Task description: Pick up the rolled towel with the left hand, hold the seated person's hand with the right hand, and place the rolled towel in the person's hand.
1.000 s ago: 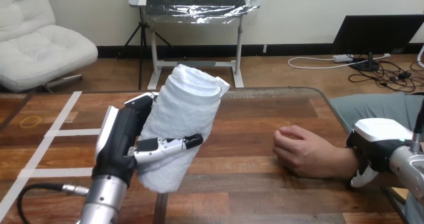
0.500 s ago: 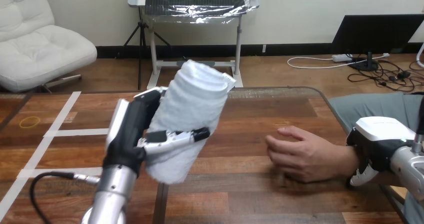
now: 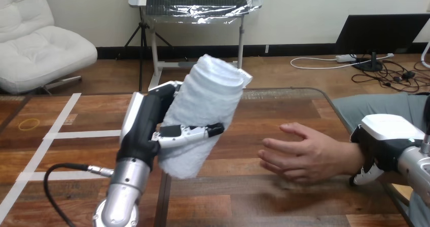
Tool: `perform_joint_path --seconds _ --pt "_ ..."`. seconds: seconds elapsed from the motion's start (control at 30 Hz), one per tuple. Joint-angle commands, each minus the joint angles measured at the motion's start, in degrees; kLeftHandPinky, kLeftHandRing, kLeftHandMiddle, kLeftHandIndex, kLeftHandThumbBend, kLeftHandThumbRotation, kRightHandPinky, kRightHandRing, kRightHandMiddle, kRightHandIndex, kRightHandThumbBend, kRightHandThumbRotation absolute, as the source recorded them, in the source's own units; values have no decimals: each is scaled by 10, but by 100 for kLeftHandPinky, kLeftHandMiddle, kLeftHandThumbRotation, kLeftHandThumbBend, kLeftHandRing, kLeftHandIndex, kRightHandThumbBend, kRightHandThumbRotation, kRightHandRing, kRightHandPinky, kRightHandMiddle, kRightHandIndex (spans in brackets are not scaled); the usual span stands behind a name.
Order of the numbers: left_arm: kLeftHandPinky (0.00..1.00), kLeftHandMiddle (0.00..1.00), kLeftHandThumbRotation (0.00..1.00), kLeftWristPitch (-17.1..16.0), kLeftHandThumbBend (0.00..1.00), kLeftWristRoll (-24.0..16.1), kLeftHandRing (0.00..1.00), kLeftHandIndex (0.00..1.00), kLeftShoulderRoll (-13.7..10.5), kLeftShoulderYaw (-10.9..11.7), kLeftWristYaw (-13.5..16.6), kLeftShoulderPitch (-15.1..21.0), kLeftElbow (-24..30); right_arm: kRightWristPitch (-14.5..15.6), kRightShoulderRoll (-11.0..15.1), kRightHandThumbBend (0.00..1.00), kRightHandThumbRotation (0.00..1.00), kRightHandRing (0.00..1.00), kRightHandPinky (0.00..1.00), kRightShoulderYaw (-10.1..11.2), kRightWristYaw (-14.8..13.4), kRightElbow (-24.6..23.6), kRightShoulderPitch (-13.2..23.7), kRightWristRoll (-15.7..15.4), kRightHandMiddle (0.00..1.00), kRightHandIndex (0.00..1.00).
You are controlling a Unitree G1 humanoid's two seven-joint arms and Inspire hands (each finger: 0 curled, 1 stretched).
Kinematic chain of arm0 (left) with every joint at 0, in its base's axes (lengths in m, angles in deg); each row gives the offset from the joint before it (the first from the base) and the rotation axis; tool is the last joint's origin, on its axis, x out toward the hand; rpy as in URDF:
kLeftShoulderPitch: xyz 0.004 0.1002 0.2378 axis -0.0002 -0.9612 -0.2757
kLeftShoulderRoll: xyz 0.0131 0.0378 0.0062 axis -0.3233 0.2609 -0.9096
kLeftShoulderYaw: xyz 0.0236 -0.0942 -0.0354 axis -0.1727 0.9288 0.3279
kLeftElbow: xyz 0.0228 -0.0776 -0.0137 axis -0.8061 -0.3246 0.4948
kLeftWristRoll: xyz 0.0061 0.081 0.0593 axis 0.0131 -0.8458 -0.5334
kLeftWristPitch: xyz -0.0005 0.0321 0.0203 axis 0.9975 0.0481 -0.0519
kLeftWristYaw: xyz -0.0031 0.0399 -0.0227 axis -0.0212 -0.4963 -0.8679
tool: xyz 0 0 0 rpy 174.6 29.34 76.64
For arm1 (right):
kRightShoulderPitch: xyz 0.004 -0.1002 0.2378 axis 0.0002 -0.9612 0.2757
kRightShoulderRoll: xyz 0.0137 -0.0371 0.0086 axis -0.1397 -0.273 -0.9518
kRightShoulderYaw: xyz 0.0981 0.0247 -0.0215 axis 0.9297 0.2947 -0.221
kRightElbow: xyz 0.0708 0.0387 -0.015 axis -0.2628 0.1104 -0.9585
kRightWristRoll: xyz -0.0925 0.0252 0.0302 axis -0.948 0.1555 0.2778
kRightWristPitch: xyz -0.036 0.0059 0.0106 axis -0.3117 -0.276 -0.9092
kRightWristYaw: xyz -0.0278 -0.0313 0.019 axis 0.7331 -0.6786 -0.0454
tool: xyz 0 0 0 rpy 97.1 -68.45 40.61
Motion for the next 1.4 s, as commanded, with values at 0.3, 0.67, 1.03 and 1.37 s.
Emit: perform_joint_path --seconds 0.3,0.67,1.03,1.37 --pt "40 43 0 -8 60 -6 42 52 11 -8 15 61 -17 7 3 60 0 31 23 22 -4 -37 8 13 41 46" --pt "39 43 0 3 60 -8 41 52 18 -16 18 64 -19 12 6 61 0 30 23 26 -5 -58 1 11 40 46" --pt "39 43 1 7 60 -14 41 52 23 -23 17 69 -22 6 7 62 0 31 24 36 -8 -79 -2 18 40 47" --pt "38 43 1 13 60 -13 40 51 30 -29 16 74 -21 0 7 63 0 27 20 44 -12 -98 -2 26 36 43"
